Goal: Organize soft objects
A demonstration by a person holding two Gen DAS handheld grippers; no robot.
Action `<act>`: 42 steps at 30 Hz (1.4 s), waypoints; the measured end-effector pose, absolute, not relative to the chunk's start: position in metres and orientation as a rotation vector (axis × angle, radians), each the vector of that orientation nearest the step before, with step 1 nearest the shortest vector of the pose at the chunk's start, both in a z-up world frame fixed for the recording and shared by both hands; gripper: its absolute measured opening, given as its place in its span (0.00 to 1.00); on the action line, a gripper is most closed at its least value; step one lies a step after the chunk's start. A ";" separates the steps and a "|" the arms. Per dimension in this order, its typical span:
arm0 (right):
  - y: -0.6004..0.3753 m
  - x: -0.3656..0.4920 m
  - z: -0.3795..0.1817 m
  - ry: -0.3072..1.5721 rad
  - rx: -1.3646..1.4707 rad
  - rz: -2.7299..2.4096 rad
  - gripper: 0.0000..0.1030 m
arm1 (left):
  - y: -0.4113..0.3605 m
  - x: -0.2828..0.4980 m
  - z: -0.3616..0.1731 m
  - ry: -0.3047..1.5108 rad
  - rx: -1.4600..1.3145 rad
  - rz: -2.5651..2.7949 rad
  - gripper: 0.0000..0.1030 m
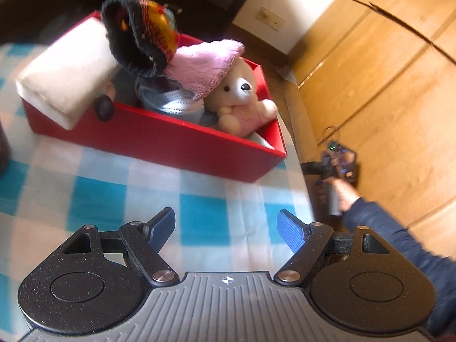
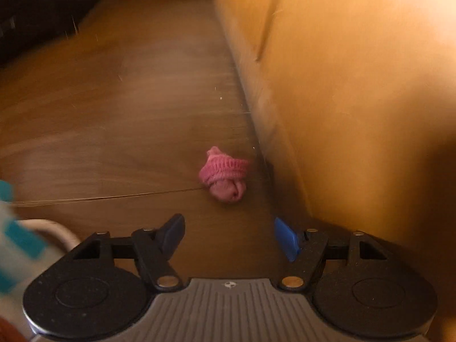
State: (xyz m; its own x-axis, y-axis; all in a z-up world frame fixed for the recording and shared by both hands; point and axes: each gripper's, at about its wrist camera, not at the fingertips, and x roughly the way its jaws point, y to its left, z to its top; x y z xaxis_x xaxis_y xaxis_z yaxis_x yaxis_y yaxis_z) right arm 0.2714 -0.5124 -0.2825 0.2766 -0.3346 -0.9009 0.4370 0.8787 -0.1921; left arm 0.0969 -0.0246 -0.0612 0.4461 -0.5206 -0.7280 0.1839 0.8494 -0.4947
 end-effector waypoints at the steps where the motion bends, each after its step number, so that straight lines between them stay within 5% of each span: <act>1: -0.514 0.283 -0.292 1.181 0.083 -0.520 0.47 | -0.028 0.103 -0.066 1.035 -0.388 -0.455 0.75; 11: -0.552 0.320 -0.361 1.256 0.127 -0.598 0.41 | -0.056 0.132 -0.095 1.099 -0.432 -0.470 0.75; 12: -0.553 0.322 -0.360 1.268 0.136 -0.576 0.31 | -0.056 0.134 -0.096 1.104 -0.441 -0.473 0.75; 13: -0.552 0.324 -0.357 1.281 0.148 -0.546 0.08 | -0.056 0.134 -0.097 1.107 -0.451 -0.477 0.75; 19: -0.514 0.298 -0.341 1.326 0.235 -0.366 0.03 | -0.056 0.131 -0.090 1.113 -0.433 -0.558 0.76; 23: -0.484 0.269 -0.284 1.228 0.300 -0.278 0.03 | -0.053 0.123 -0.079 1.095 -0.395 -0.595 0.76; 34: -0.301 0.178 -0.020 0.910 0.206 0.241 0.03 | -0.008 0.082 -0.026 0.958 -0.281 -0.404 0.76; 42: -0.159 0.151 -0.014 1.000 -0.009 0.287 0.03 | 0.032 0.057 -0.003 0.943 -0.373 -0.359 0.77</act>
State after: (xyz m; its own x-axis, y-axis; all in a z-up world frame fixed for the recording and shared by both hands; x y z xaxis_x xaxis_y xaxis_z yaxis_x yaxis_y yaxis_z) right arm 0.1511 -0.1585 -0.0139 0.5057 0.2341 -0.8303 -0.2418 0.9624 0.1240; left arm 0.0574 0.0322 -0.0031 0.5383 -0.4532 -0.7105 0.1338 0.8783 -0.4589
